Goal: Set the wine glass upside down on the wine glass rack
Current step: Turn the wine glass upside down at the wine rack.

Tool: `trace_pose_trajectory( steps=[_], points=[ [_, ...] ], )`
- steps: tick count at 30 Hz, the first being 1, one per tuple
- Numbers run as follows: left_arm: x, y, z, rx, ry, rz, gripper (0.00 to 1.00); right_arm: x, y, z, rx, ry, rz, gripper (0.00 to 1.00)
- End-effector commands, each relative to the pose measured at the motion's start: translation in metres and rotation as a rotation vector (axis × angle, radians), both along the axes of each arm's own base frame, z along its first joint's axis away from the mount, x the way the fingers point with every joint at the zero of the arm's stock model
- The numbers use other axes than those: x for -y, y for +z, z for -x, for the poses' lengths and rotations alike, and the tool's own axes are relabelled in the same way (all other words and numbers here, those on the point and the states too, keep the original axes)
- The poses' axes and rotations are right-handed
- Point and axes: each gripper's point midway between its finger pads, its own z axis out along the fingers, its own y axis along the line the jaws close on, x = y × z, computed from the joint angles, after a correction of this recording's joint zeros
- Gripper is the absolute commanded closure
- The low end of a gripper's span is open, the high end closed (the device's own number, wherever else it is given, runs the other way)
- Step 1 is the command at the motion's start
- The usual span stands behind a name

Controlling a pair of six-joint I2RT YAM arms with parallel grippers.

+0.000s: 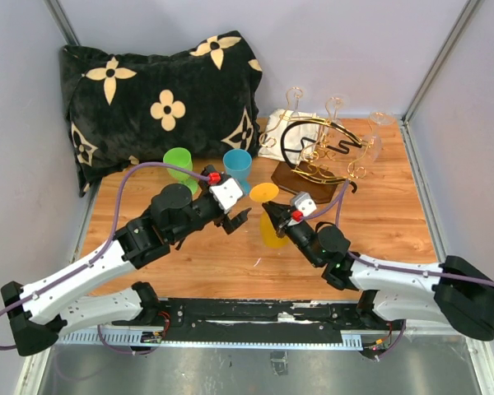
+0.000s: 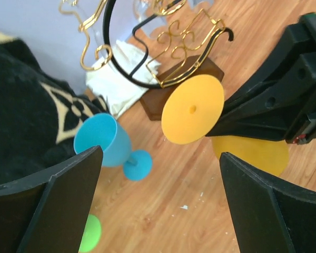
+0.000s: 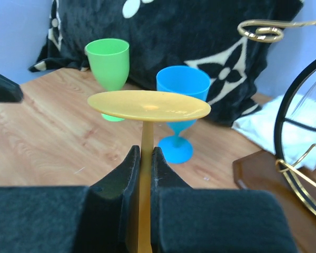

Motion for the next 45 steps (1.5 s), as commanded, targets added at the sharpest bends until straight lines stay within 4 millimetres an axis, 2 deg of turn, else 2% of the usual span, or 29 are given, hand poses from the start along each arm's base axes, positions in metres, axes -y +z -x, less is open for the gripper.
trace_pose_trajectory(
  steps=[1, 10, 16, 19, 27, 32, 45],
  points=[
    [-0.012, 0.002, -0.017, -0.105, 0.185, 0.117, 0.01, 0.009, 0.048, -0.017, 0.211, -0.111, -0.083, 1.0],
    [-0.053, 0.016, -0.022, -0.161, 0.385, 0.329, 0.0, -0.002, 0.058, -0.052, 0.346, -0.224, -0.066, 1.0],
    [-0.088, 0.026, -0.014, -0.146, 0.484, 0.424, 0.0, 0.014, 0.068, -0.069, 0.366, -0.304, -0.061, 0.99],
    [-0.099, 0.03, -0.011, -0.137, 0.505, 0.46, 0.0, 0.021, 0.071, -0.074, 0.371, -0.324, -0.067, 0.99],
    [-0.095, 0.023, -0.01, -0.154, 0.491, 0.432, 0.0, 0.036, 0.079, -0.099, 0.36, -0.414, -0.091, 0.99],
    [-0.094, 0.02, -0.009, -0.154, 0.484, 0.417, 0.0, 0.035, 0.079, -0.112, 0.365, -0.432, -0.083, 0.99],
    [-0.099, 0.014, -0.01, -0.151, 0.509, 0.401, 0.0, 0.037, 0.065, -0.145, 0.344, -0.484, -0.055, 0.99]
  ],
)
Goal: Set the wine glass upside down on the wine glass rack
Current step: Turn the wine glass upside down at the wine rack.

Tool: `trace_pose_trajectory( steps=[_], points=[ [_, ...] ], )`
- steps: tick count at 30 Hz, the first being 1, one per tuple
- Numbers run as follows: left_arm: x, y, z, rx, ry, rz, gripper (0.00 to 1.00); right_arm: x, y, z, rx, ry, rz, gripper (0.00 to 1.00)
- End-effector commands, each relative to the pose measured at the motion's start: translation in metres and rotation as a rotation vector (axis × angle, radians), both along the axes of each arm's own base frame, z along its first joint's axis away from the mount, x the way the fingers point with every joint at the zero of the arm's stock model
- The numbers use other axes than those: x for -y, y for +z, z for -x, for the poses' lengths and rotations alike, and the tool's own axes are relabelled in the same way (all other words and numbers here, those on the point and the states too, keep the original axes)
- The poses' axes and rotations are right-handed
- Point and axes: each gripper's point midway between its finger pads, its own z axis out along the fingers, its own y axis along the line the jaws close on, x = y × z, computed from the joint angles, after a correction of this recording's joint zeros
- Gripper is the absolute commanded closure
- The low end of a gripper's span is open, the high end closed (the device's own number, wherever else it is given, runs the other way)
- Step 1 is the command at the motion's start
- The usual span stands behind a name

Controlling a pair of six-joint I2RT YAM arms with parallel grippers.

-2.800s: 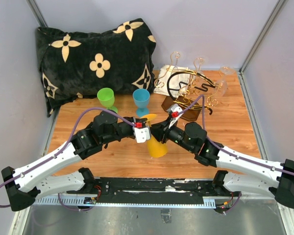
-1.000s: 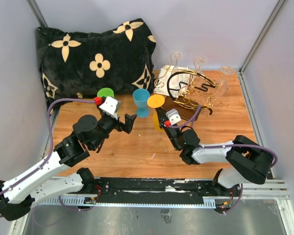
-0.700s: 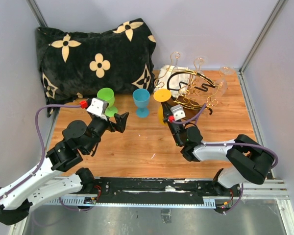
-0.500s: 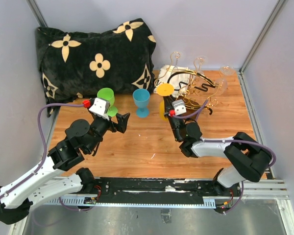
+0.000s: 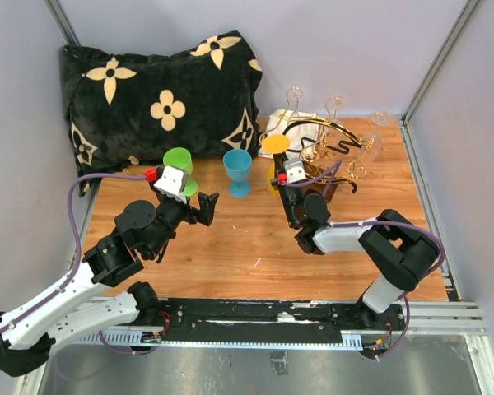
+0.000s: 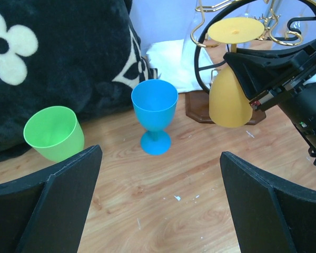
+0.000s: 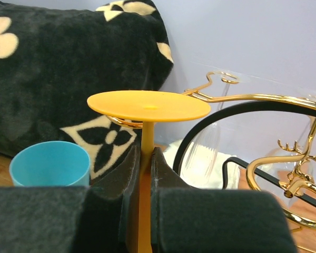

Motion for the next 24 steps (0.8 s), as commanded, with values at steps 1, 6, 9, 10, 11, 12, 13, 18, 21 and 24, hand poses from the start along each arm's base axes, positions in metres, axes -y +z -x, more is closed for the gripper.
trace_pose_trajectory(
  steps=[1, 6, 9, 10, 11, 12, 13, 18, 21, 24],
  points=[
    [-0.007, 0.0, -0.002, 0.01, 0.033, 0.008, 0.0, 0.013, 0.022, -0.013, 0.059, -0.045, -0.068, 0.99],
    [-0.006, -0.003, -0.002, 0.004, 0.034, 0.006, 0.0, 0.016, 0.019, -0.025, 0.052, -0.069, -0.074, 1.0],
    [-0.006, -0.005, -0.002, 0.001, 0.035, 0.003, 0.0, 0.015, 0.018, -0.03, 0.05, -0.071, -0.08, 1.0],
    [-0.007, -0.005, -0.002, 0.002, 0.036, 0.002, 0.0, 0.015, 0.018, -0.032, 0.05, -0.075, -0.08, 0.99],
    [-0.007, -0.005, -0.002, 0.001, 0.036, 0.002, 0.0, 0.015, 0.018, -0.034, 0.051, -0.078, -0.081, 0.99],
    [-0.007, -0.006, -0.002, 0.001, 0.037, 0.001, 0.0, 0.015, 0.018, -0.036, 0.052, -0.078, -0.081, 0.99],
    [-0.007, -0.007, -0.002, 0.0, 0.038, 0.001, 0.0, 0.014, 0.018, -0.037, 0.052, -0.076, -0.082, 0.99],
    [-0.008, -0.013, -0.003, -0.004, 0.044, -0.001, 0.0, 0.011, 0.014, -0.045, 0.051, -0.065, -0.078, 0.99],
    [-0.008, -0.015, -0.004, -0.006, 0.047, -0.006, 0.0, 0.01, 0.012, -0.049, 0.05, -0.053, -0.078, 0.99],
    [-0.008, -0.016, -0.004, -0.006, 0.052, -0.01, 0.0, 0.008, 0.011, -0.052, 0.05, -0.038, -0.082, 0.99]
  ],
)
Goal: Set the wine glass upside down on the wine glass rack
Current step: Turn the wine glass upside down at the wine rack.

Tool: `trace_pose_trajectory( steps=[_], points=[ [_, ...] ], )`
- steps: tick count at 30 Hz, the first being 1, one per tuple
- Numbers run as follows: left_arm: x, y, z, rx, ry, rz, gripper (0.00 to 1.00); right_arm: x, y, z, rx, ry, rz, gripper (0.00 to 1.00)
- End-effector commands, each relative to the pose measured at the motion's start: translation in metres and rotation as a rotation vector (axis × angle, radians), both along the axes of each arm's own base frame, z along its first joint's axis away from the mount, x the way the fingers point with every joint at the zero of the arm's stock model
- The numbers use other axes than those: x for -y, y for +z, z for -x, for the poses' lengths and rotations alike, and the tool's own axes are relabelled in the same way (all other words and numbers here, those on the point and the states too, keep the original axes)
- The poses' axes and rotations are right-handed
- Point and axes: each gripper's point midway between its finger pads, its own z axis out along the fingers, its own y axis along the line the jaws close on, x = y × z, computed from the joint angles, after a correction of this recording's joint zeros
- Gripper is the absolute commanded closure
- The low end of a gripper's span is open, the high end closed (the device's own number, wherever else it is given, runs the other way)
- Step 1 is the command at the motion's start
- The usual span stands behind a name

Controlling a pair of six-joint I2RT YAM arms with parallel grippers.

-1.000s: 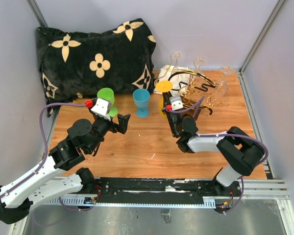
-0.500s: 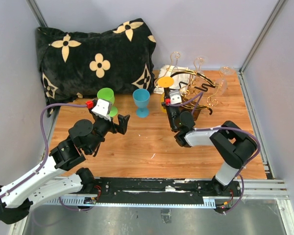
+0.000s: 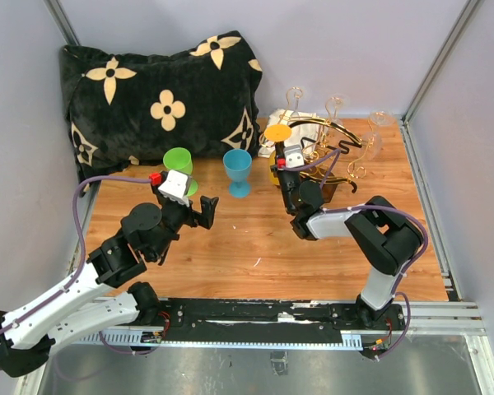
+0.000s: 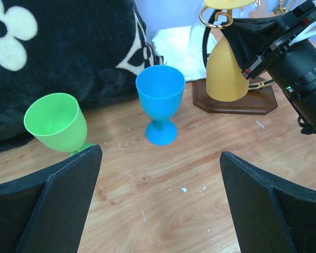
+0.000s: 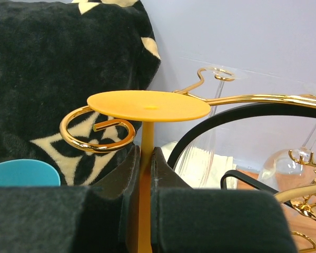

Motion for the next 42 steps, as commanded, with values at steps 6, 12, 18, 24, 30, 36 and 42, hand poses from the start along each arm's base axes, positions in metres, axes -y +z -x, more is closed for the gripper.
trace_pose_trajectory(
  steps=[6, 12, 18, 24, 30, 36, 42],
  points=[
    [-0.004, 0.003, -0.004, 0.017, 0.034, 0.015, 0.0, -0.003, 0.015, -0.009, 0.055, 0.068, -0.067, 1.0],
    [-0.003, 0.001, -0.006, 0.014, 0.038, 0.006, 0.0, -0.011, 0.015, -0.01, 0.063, 0.124, -0.063, 1.0],
    [-0.003, -0.001, -0.006, 0.012, 0.038, 0.001, 0.0, -0.017, 0.016, -0.01, 0.065, 0.183, -0.064, 1.0],
    [-0.003, -0.003, -0.007, 0.01, 0.041, -0.002, 0.0, -0.024, 0.014, -0.006, 0.063, 0.231, -0.056, 1.0],
    [-0.003, -0.004, -0.007, 0.008, 0.041, -0.008, 0.0, -0.031, 0.006, -0.005, 0.042, 0.273, -0.033, 0.99],
    [-0.003, -0.005, -0.007, 0.008, 0.041, -0.011, 0.0, -0.036, 0.003, 0.001, 0.04, 0.315, -0.032, 0.99],
    [-0.003, -0.006, -0.008, 0.008, 0.043, -0.014, 0.0, -0.037, 0.003, 0.009, 0.048, 0.345, -0.028, 0.99]
  ],
)
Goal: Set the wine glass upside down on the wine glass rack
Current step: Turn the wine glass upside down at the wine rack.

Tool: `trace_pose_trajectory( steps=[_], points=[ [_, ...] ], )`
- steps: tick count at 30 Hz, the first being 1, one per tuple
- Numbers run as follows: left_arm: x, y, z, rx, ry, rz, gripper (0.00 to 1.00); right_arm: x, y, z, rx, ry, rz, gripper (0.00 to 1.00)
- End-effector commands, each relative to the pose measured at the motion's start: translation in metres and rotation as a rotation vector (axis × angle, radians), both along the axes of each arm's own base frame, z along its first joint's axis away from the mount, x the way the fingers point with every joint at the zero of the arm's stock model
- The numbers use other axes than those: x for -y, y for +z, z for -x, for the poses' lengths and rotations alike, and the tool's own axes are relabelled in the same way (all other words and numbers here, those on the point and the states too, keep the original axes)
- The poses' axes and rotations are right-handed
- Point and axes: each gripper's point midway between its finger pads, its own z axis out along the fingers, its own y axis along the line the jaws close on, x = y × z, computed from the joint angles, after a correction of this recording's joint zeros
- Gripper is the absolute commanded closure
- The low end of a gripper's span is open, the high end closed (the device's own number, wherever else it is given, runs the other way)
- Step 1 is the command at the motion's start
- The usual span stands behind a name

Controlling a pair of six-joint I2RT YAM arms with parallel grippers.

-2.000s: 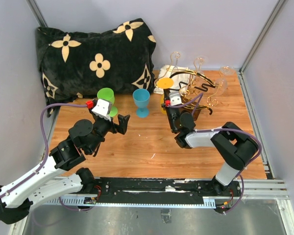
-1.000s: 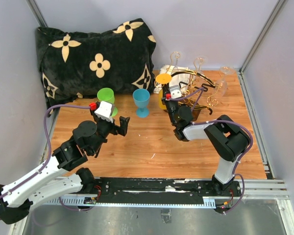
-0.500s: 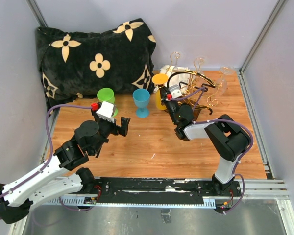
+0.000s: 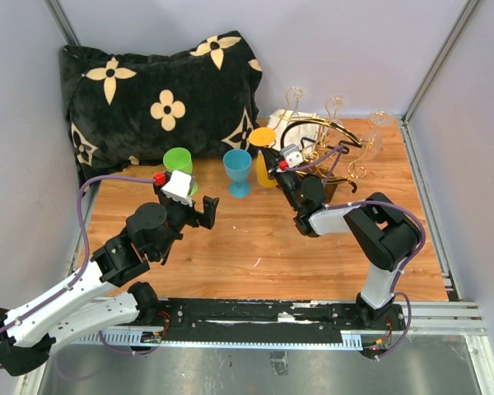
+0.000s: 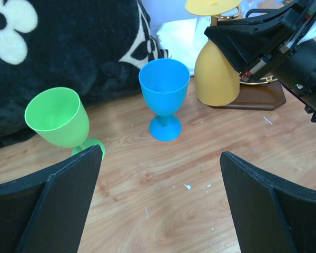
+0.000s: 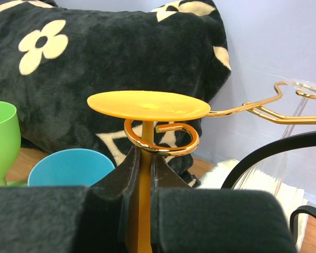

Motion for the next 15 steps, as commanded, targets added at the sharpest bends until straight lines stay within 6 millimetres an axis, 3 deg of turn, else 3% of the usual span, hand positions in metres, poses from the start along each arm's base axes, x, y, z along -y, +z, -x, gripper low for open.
trace_pose_trajectory(
  steps=[1, 15],
  points=[
    [-0.002, 0.002, -0.004, 0.019, 0.021, 0.005, 0.0, 0.004, 0.012, 0.007, 0.043, 0.031, -0.029, 0.99],
    [-0.002, 0.0, -0.004, 0.016, 0.021, 0.004, 0.0, 0.015, 0.016, 0.02, 0.057, 0.025, -0.017, 0.98]
  ],
)
